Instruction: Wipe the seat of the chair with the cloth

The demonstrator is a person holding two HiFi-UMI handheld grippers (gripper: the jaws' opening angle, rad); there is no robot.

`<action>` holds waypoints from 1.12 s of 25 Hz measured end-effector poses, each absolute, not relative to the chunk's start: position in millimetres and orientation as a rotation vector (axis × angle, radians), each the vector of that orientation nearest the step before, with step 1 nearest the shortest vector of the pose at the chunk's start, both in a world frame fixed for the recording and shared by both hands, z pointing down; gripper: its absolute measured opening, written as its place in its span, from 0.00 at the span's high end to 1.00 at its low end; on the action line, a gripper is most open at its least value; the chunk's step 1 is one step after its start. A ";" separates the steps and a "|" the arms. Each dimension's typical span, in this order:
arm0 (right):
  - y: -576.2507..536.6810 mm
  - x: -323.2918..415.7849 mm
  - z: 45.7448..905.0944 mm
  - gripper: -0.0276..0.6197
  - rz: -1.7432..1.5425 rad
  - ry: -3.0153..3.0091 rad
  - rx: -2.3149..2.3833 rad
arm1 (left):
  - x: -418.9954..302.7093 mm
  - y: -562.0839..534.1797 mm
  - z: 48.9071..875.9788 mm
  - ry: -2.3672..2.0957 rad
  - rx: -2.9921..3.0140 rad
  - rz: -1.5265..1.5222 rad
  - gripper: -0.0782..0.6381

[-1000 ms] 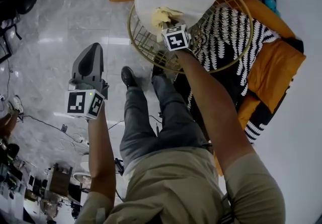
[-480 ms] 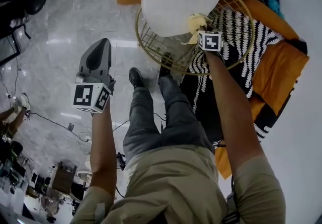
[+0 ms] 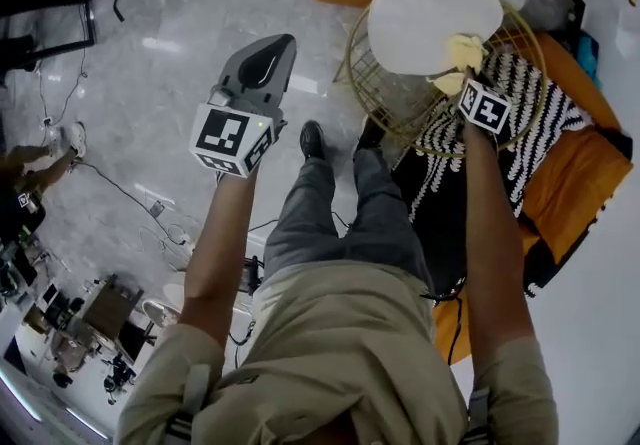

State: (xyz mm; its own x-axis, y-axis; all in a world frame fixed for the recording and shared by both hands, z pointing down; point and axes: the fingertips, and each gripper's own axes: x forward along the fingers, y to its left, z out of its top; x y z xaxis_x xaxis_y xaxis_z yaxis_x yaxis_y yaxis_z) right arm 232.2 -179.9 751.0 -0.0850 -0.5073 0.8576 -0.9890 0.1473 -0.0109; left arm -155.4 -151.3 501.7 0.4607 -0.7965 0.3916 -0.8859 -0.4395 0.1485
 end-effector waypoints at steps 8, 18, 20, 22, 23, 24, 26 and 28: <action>-195.3 188.6 598.7 0.88 0.685 -1.926 1.513 | -187.4 -136.2 427.9 -1.443 2.453 0.352 0.87; -170.4 118.8 384.3 0.88 0.466 -2.237 1.591 | -223.3 -98.7 326.4 -1.451 2.561 0.269 0.87; -161.7 110.2 345.7 0.88 0.417 -2.286 1.601 | -227.2 -94.0 305.8 -1.452 2.581 0.239 0.87; -152.8 105.1 311.2 0.88 0.373 -2.327 1.611 | -228.2 -92.3 286.2 -1.450 2.603 0.210 0.87; -148.3 103.6 295.4 0.88 0.347 -2.343 1.614 | -227.2 -92.2 276.4 -1.446 2.619 0.196 0.87; -143.6 102.9 280.5 0.88 0.320 -2.355 1.617 | -225.3 -92.2 266.5 -1.439 2.638 0.184 0.87; -133.7 103.6 252.3 0.88 0.266 -2.376 1.624 | -218.9 -92.3 246.7 -1.420 2.682 0.165 0.87; -123.5 103.8 227.9 0.88 0.221 -2.397 1.633 | -211.4 -92.4 228.6 -1.396 2.732 0.151 0.87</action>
